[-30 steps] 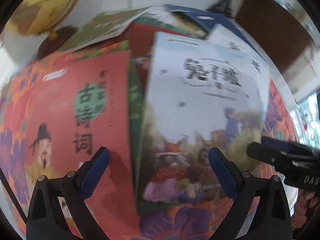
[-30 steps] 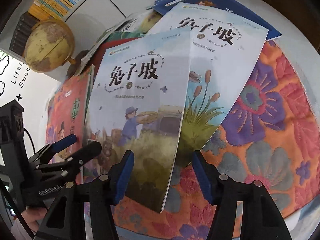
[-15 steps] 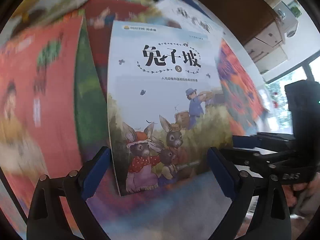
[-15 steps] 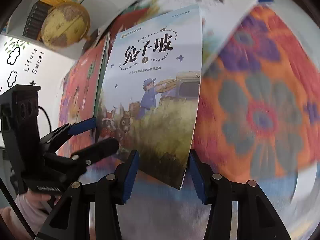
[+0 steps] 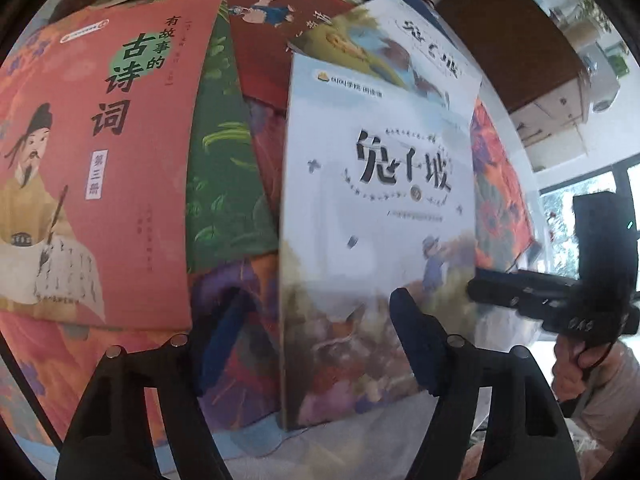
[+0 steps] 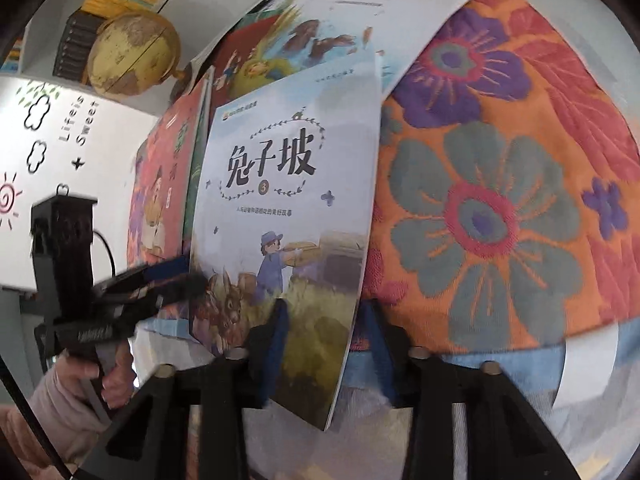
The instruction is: Organize books
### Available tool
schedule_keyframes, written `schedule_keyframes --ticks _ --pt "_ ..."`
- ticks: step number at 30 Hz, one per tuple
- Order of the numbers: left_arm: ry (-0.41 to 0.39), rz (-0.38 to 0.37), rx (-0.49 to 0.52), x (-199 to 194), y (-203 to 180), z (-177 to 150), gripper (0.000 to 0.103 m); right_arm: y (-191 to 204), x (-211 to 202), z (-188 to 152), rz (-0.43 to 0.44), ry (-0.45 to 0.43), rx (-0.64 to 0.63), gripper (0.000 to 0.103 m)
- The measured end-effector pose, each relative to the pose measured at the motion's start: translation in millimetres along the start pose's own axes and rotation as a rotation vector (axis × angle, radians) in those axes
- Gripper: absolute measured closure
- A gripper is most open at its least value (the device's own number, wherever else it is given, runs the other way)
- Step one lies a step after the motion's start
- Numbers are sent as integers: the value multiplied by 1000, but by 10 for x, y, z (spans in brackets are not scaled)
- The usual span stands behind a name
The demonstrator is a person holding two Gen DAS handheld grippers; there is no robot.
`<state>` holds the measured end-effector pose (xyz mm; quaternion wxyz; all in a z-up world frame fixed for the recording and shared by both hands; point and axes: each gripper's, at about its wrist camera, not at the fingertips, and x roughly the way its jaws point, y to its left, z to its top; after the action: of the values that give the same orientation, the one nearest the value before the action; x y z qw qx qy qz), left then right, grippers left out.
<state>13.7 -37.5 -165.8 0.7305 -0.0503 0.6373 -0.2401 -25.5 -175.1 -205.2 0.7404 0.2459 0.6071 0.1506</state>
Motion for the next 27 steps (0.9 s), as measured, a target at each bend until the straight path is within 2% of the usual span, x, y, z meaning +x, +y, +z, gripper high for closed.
schedule_keyframes --ticks 4,6,8,9,10,11,14,18,19,20,23,25,27 --pt "19 -9 60 44 -127 38 34 -33 44 52 69 -2 22 73" --pt "25 5 73 133 -187 123 35 -23 57 93 62 -10 3 73" --pt "26 1 52 27 -87 81 44 -20 71 120 72 -7 0 73" --pt "27 3 37 -2 -33 80 53 -33 81 136 86 -6 10 73" --pt "31 13 32 -12 -1 82 66 -59 86 150 104 -6 21 73" --pt "37 37 28 -26 37 80 71 -109 92 171 136 -8 43 73" --pt "46 19 -6 -36 102 87 72 -207 98 216 197 -7 65 73" --pt "34 -1 -36 -53 156 77 73 -209 112 300 226 -9 32 73" --pt "31 -14 -39 -64 181 74 73 -213 109 305 216 -9 18 80" --pt "28 -31 -44 -108 251 59 73 -209 111 307 188 -7 7 91" --pt "15 -110 -92 -160 411 25 74 -189 78 276 163 -5 -12 91" --pt "-3 -97 -67 -233 367 7 75 -109 37 257 125 -10 -52 91" --pt "-28 -80 -18 -368 273 -15 75 -18 -60 233 146 -28 -71 93"
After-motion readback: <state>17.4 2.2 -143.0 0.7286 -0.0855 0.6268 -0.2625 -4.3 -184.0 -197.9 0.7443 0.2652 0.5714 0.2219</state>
